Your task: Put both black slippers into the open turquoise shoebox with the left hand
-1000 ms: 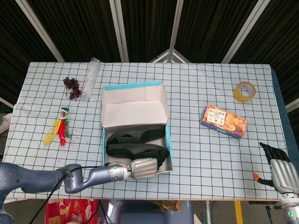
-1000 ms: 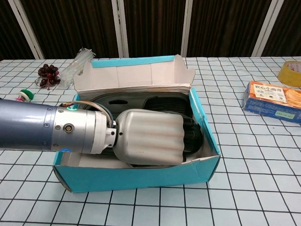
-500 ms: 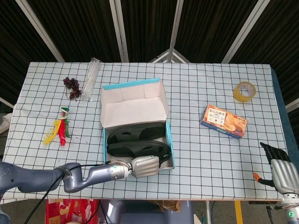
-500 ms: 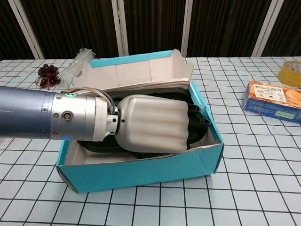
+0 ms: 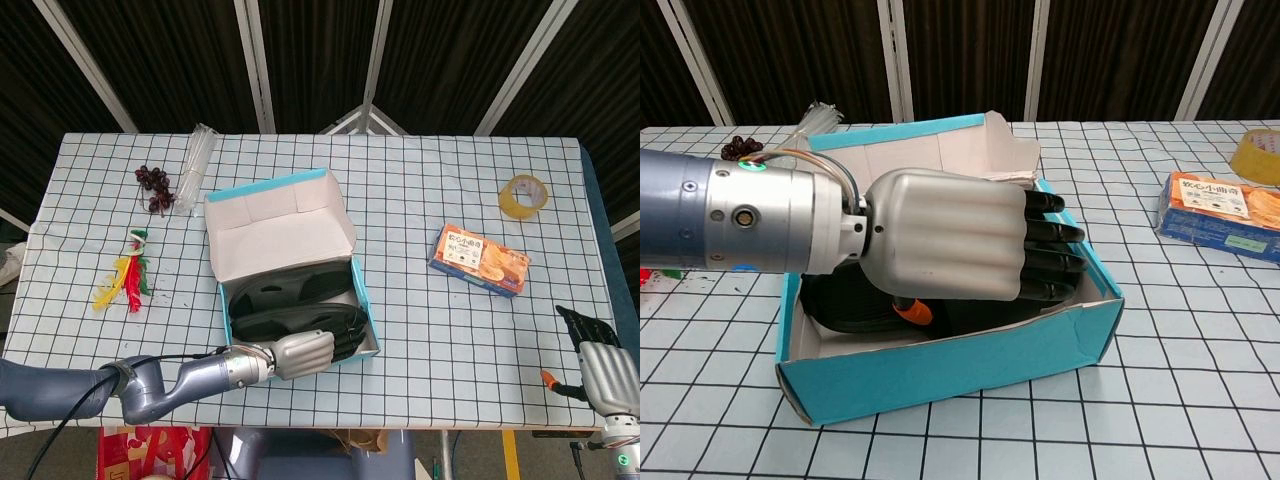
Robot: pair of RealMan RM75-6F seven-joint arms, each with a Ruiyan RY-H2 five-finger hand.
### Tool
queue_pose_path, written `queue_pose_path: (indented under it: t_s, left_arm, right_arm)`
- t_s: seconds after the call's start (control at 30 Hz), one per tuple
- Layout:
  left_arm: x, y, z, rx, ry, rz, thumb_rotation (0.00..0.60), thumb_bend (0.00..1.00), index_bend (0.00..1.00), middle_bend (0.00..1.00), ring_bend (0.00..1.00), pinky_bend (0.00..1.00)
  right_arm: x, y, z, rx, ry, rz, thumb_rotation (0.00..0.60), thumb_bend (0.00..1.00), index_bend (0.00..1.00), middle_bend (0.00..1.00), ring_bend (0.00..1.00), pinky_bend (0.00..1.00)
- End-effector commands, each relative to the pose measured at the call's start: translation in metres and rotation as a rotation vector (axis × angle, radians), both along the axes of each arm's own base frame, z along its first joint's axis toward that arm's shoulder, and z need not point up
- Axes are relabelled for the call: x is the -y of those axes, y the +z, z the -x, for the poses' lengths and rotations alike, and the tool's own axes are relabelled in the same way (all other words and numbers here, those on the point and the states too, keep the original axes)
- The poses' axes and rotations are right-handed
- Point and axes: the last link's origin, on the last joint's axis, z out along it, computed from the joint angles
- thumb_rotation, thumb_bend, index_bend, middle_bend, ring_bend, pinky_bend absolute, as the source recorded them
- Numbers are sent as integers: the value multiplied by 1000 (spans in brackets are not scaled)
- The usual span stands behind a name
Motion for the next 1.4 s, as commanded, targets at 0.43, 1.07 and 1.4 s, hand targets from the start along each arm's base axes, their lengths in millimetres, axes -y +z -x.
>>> queue_pose_path:
  t_s: [0.43, 1.07, 1.4]
  left_arm:
    - [20, 144, -9, 507, 497, 16, 600, 170, 160, 216, 114, 213]
    - [93, 207, 246, 1101, 1291, -360, 600, 169, 167, 187, 73, 169]
    - [89, 195, 270, 1128, 1296, -349, 600, 169, 161, 180, 71, 169]
  right_arm:
    - [-2, 2, -1, 9, 5, 12, 600, 236, 100, 134, 124, 94]
    - [-2, 0, -11, -43, 110, 48, 600, 235, 104, 134, 111, 61]
    - [0, -2, -12, -50, 148, 69, 600, 235, 103, 133, 105, 51]
